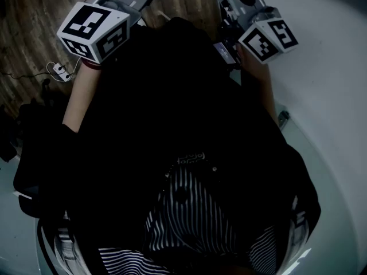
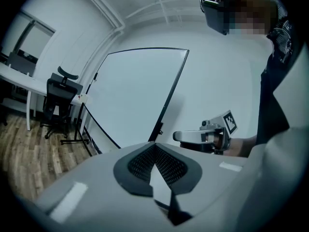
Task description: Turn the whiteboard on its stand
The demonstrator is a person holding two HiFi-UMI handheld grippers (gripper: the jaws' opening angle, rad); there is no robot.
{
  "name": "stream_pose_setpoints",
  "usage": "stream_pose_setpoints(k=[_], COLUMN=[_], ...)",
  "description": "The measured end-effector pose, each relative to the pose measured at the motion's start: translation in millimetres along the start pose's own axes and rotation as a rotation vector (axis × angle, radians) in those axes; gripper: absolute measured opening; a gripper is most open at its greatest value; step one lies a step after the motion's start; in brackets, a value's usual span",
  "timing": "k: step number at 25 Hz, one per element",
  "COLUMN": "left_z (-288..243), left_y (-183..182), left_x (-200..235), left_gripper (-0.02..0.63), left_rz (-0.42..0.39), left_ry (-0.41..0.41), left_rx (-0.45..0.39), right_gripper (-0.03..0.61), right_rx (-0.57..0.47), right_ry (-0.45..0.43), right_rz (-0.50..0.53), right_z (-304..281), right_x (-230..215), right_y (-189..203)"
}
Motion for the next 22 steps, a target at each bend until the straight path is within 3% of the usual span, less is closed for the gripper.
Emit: stream_pose_setpoints(k=[7,12,17,22], left_z=[0.5,-12.7,-21.5,-46.8], left_y=[-12.2,-7.6,-8.5,-20.2], left_x=[28.8,27.1,-1.3,7.1], left_gripper=[0.003,0.003,0.003,0.003], left_rz=[-0.018,-0.002,0.007,-0.002], left_ry=[-0.015,0.0,-0.037,-0.045], left_rx=[0.01,0.041,0.015,-0.016], right_gripper=[0.0,0.0,0.001,0.0], right_rx=[-0.001,0.026,0.02,0.004], right_ry=[0.061,0.005,-0.001,-0.015], right_rz=[0.009,0.025,0.036,0.063], right_z=[-14.0,-18.2,-7.9,-29.6], right_x=[-15.7,-29.1,-38.2,-53.1], right_y=[-6.6,-5.0,-13.8,-25.4])
Point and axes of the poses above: the fingertips, and each gripper's own axes: z backward along the fingers, x to its left, y out of its underside, the point moved 10 cm from there along z, backward along the fingers, and after that the axes turned 14 degrees about -x, right-handed, at the moved point
